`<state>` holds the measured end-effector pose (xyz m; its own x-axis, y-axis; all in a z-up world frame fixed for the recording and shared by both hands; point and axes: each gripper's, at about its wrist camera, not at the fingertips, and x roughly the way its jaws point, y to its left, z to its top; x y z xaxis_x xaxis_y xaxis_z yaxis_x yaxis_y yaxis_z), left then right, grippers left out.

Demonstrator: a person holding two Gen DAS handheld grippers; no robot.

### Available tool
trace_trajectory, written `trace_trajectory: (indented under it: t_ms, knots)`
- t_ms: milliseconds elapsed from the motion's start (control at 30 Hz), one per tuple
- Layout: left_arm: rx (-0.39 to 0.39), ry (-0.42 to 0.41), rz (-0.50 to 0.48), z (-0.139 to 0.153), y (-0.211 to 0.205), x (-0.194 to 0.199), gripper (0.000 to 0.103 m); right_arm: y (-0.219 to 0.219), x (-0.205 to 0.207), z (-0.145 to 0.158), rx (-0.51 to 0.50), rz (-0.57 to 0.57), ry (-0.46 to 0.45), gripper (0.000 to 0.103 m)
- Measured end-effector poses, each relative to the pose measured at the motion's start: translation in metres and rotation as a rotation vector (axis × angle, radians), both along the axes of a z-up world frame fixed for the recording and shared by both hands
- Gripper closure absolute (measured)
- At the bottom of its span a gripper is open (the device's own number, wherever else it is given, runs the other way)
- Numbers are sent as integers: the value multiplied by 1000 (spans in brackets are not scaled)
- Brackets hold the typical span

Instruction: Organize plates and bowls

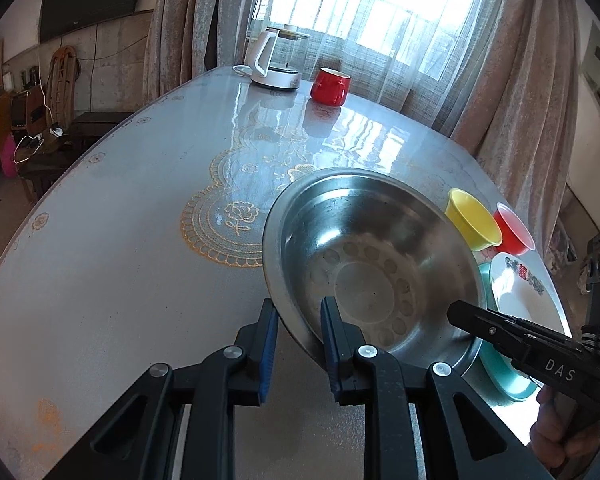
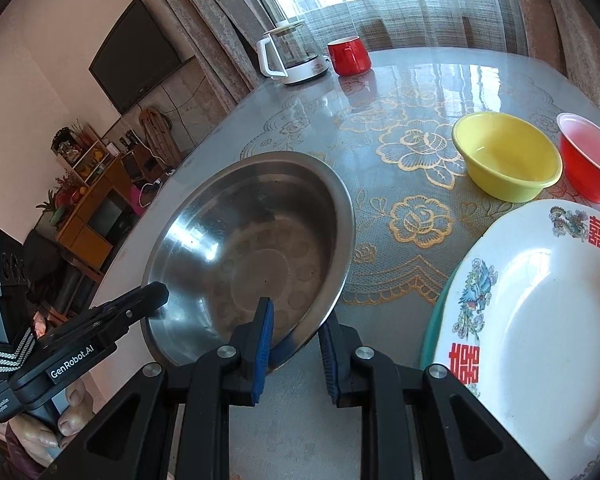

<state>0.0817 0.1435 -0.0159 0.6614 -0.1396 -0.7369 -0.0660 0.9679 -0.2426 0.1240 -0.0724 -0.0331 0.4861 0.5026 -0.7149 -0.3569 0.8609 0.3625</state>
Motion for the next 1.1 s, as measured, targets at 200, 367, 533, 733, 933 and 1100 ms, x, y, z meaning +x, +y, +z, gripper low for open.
trace_trajectory:
  t_ms: [200,367,533,733,933,1100]
  knots:
    - [-25,27,8,-9,4,-9,80,5,-2,-5,-18,11,26,80]
    - [-16,20,16,-7,5,-13,80,11,1,-8,-26,21,39,78]
    - [-11,21,27,-7,6,-15,80,15,4,-10,-20,37,53,75]
    - [33,7,47,-6,3,-20,77,14,-2,-6,-39,34,25,71]
    - [92,-48,91,6,8,-26,76,6,-9,4,-52,10,-26,67]
    - [137,-79,119,15,9,-30,75,-8,-15,13,-22,-25,-57,65]
